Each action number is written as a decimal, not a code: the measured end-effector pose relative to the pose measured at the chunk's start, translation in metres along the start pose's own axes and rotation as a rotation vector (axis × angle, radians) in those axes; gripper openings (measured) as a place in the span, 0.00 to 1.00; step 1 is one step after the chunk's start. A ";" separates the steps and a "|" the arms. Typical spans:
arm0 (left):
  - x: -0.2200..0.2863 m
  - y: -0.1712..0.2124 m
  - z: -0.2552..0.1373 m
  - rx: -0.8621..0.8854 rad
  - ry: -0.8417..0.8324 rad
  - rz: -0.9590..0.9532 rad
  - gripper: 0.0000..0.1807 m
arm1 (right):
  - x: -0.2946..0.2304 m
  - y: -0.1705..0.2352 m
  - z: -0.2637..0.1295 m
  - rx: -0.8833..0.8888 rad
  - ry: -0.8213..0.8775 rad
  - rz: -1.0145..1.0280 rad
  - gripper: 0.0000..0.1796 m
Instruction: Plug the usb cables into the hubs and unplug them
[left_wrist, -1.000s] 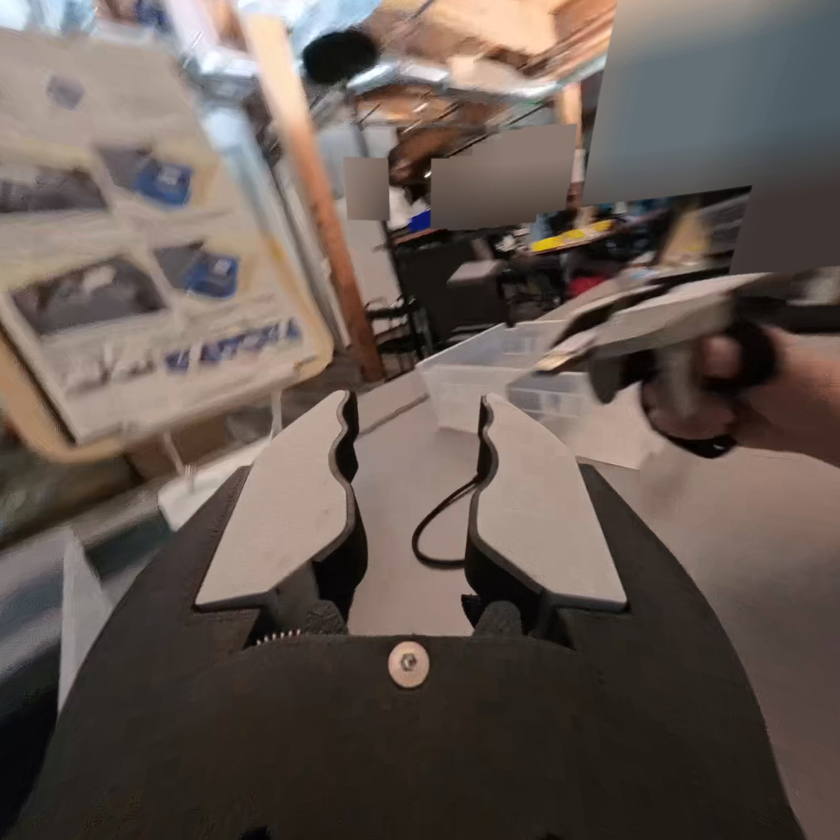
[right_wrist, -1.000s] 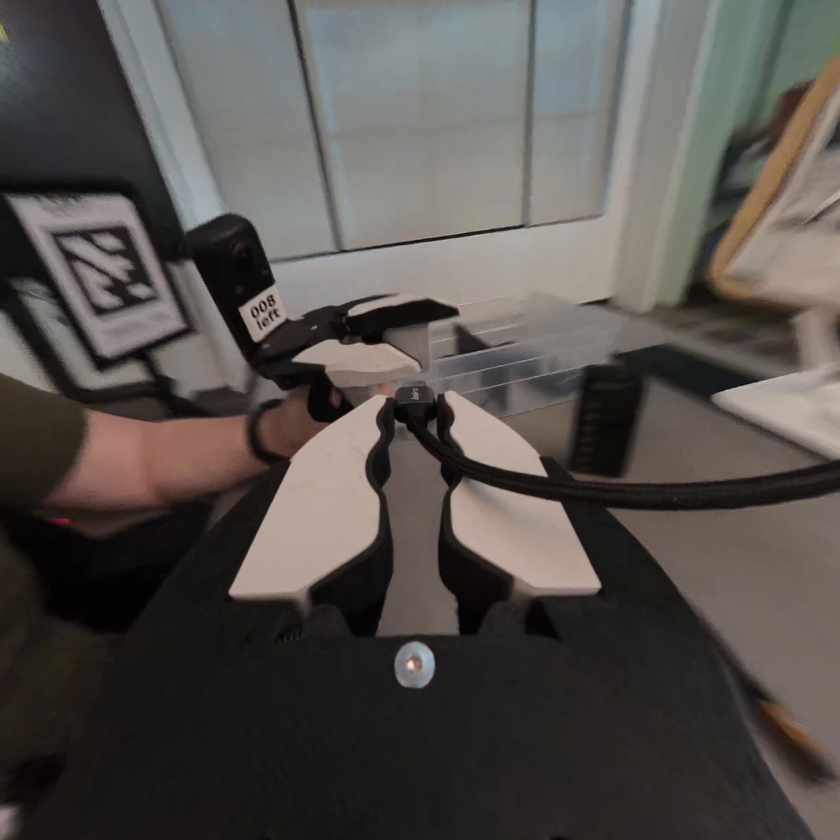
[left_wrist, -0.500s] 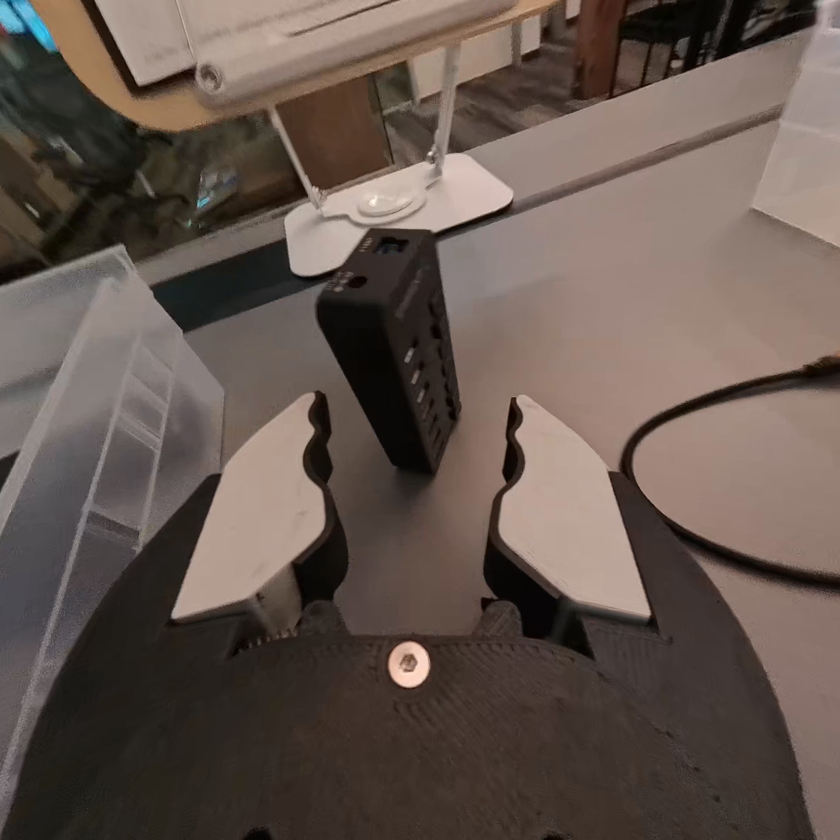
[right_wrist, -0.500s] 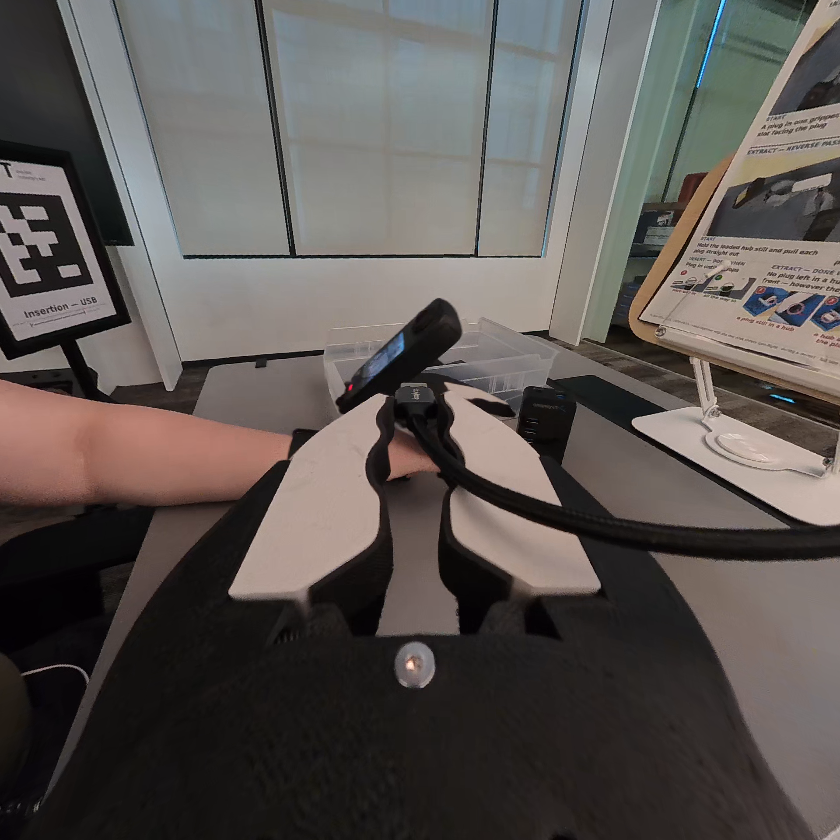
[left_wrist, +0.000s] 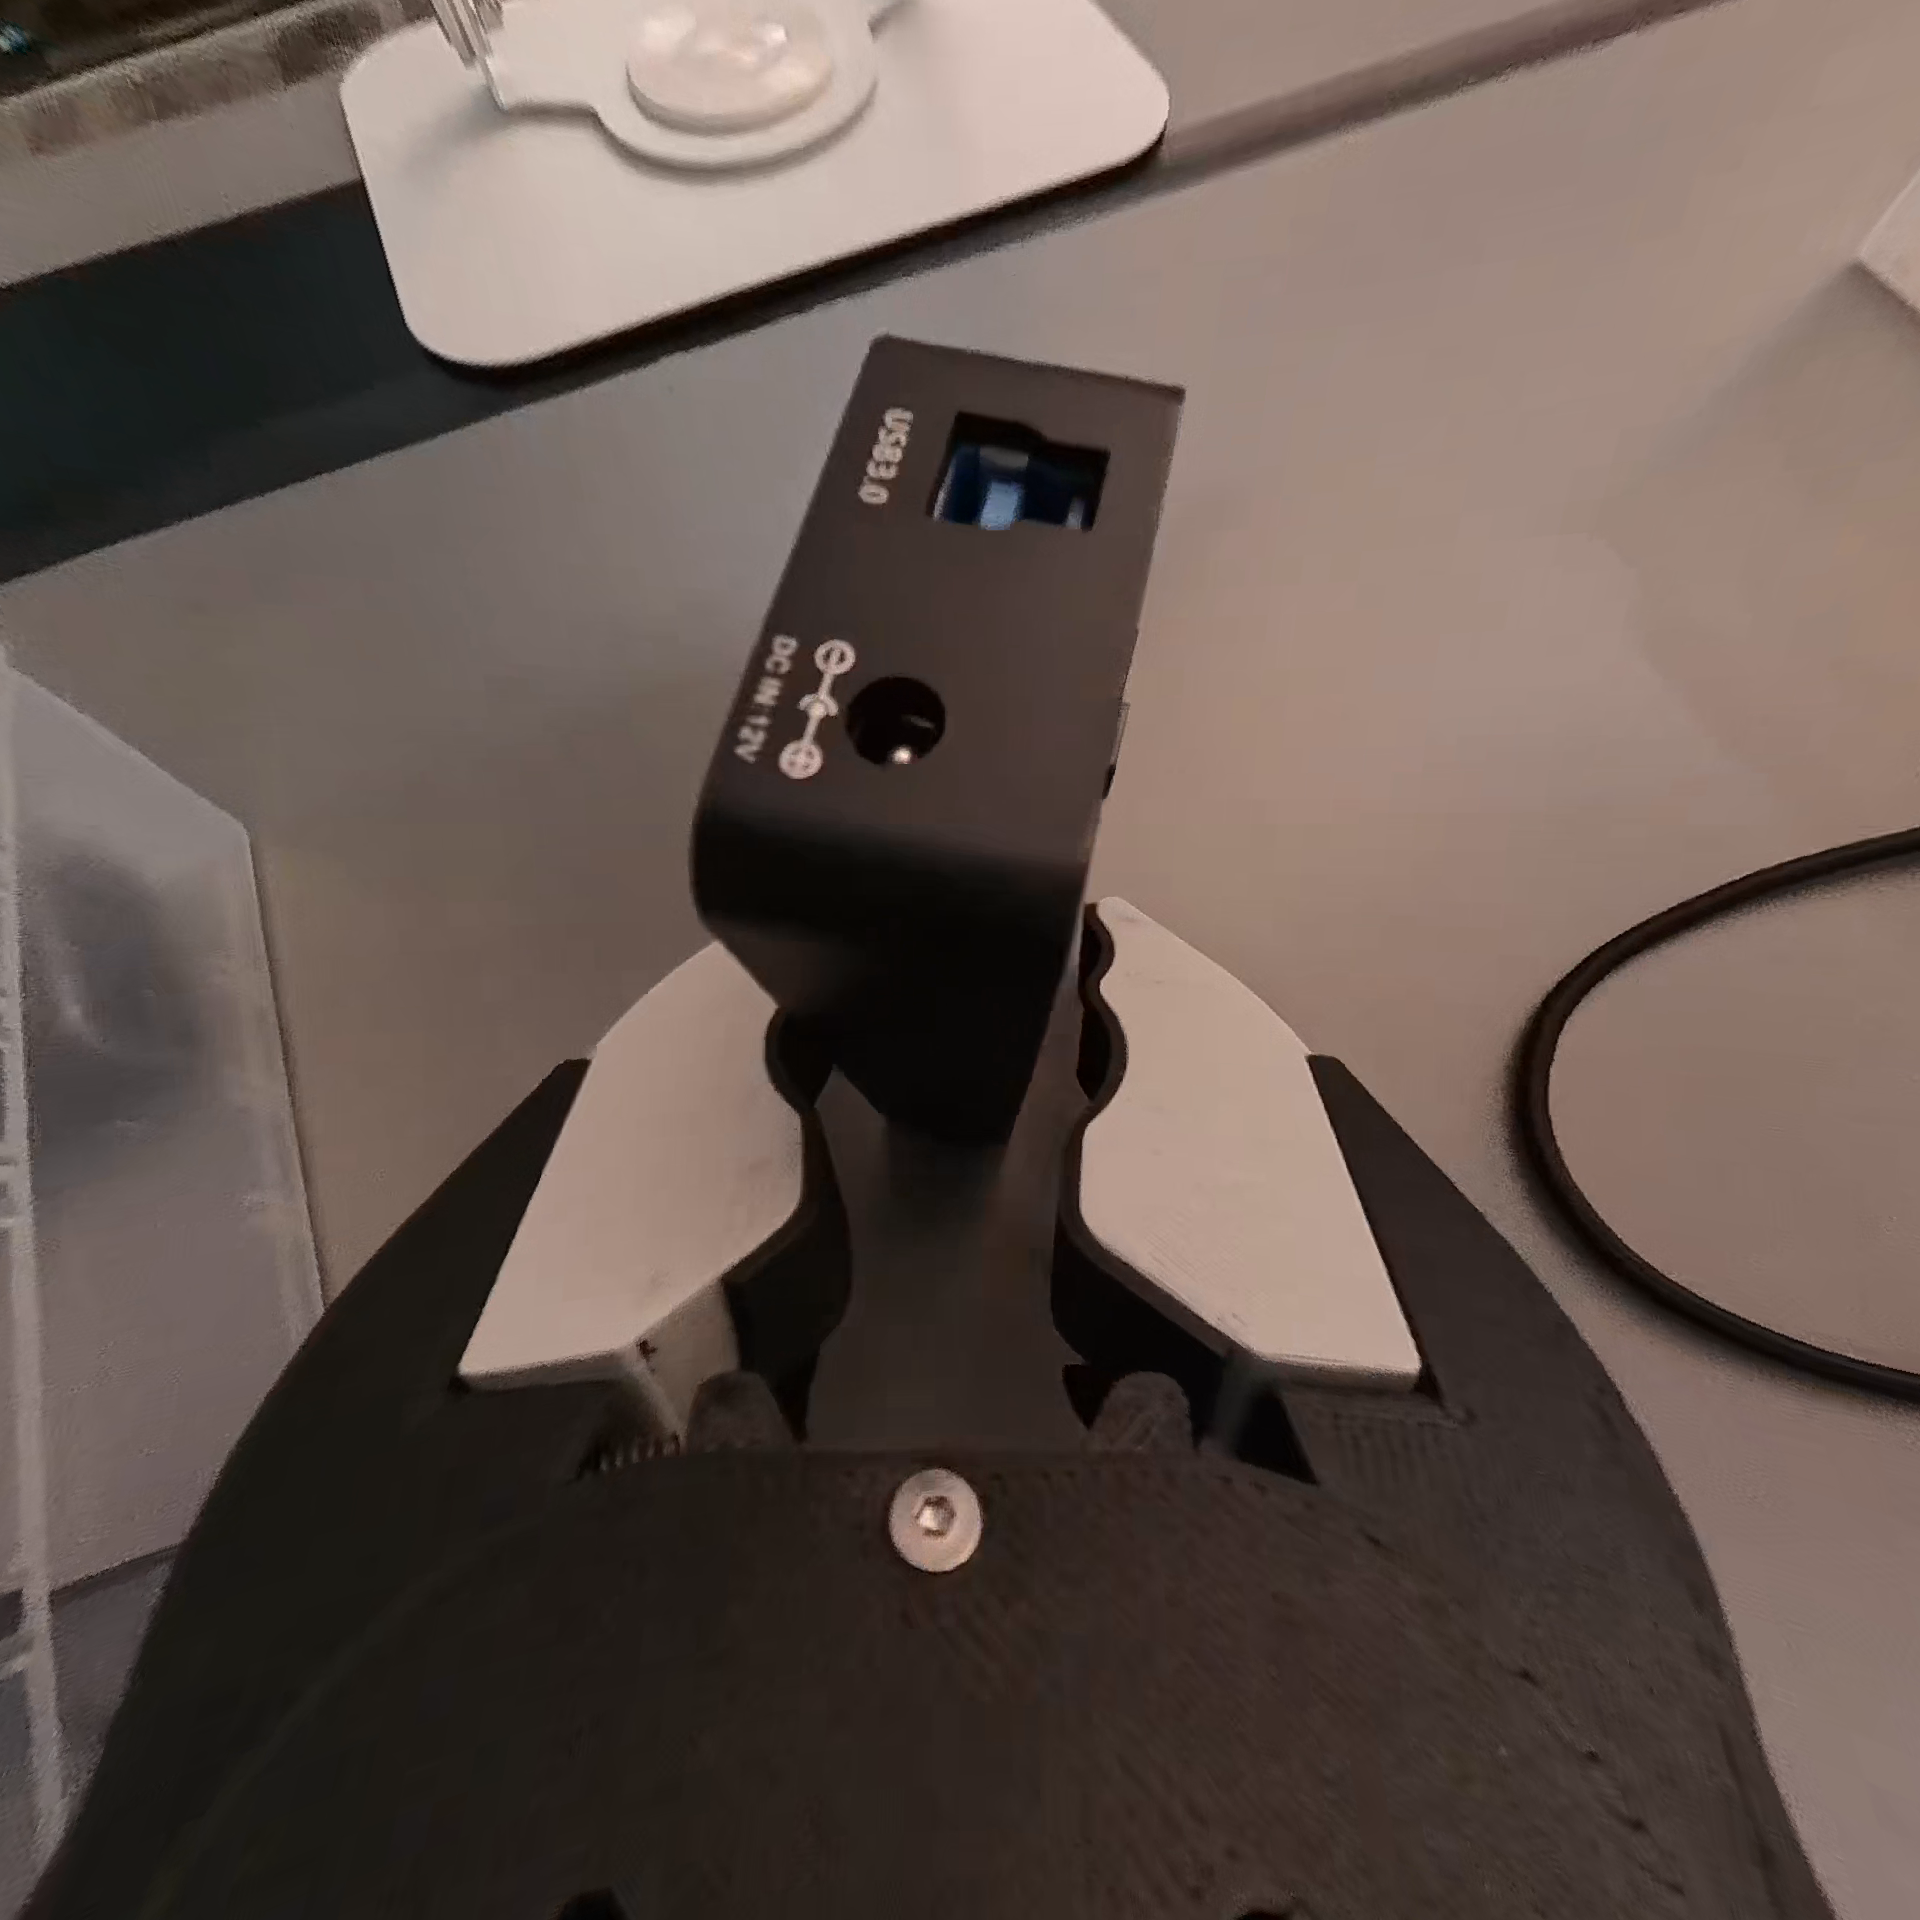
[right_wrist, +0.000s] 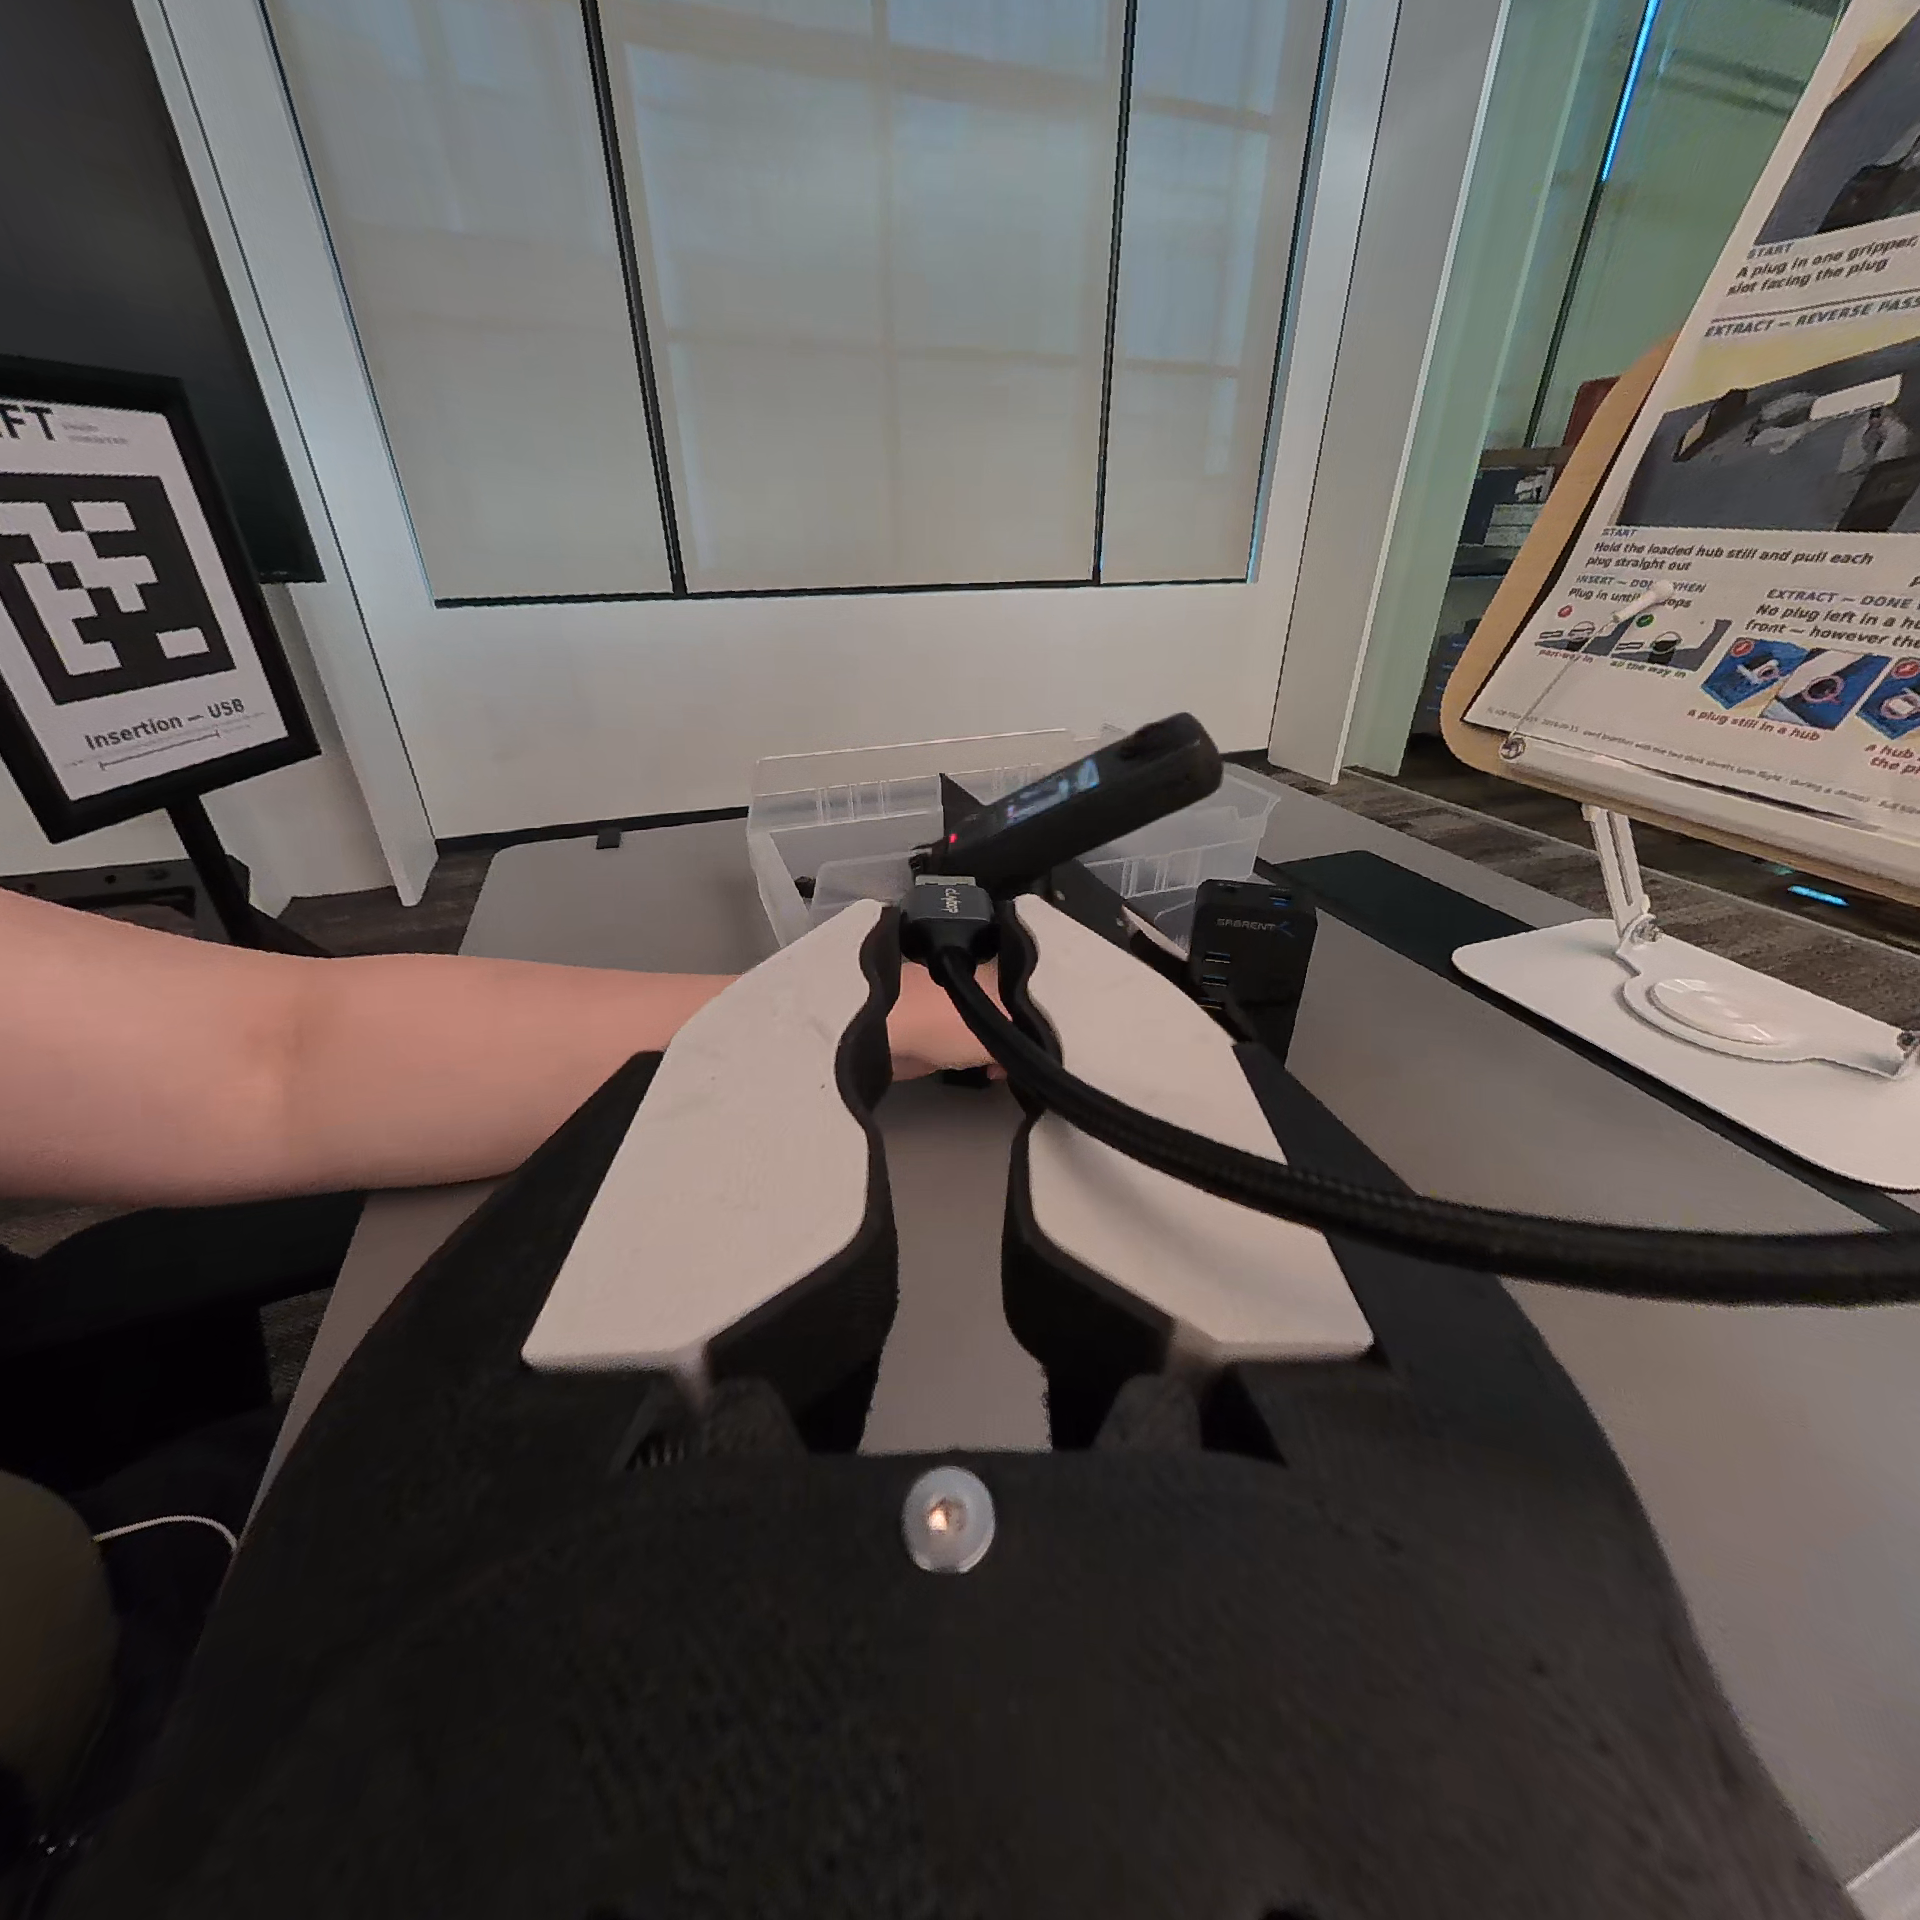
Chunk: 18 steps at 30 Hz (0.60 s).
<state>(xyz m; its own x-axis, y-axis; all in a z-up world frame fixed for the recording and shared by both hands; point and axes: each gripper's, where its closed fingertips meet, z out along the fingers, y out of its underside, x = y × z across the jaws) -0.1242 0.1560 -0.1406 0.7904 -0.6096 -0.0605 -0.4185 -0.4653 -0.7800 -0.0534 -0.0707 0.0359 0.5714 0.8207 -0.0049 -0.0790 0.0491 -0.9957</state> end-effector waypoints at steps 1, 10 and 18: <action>0.000 0.001 0.001 -0.009 0.004 -0.001 0.23 | 0.000 0.001 0.000 -0.003 0.003 0.000 0.10; 0.017 -0.015 -0.008 0.081 0.233 -0.077 0.16 | 0.011 0.008 0.001 -0.031 0.039 0.027 0.10; 0.097 -0.104 -0.105 0.181 0.715 -0.002 0.16 | 0.025 -0.046 -0.001 0.078 0.102 -0.010 0.10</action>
<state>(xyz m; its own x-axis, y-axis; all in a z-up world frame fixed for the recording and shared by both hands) -0.0516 0.0778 0.0000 0.2800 -0.9074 0.3135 -0.2880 -0.3909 -0.8742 -0.0348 -0.0530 0.0815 0.6520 0.7581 -0.0084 -0.1339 0.1043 -0.9855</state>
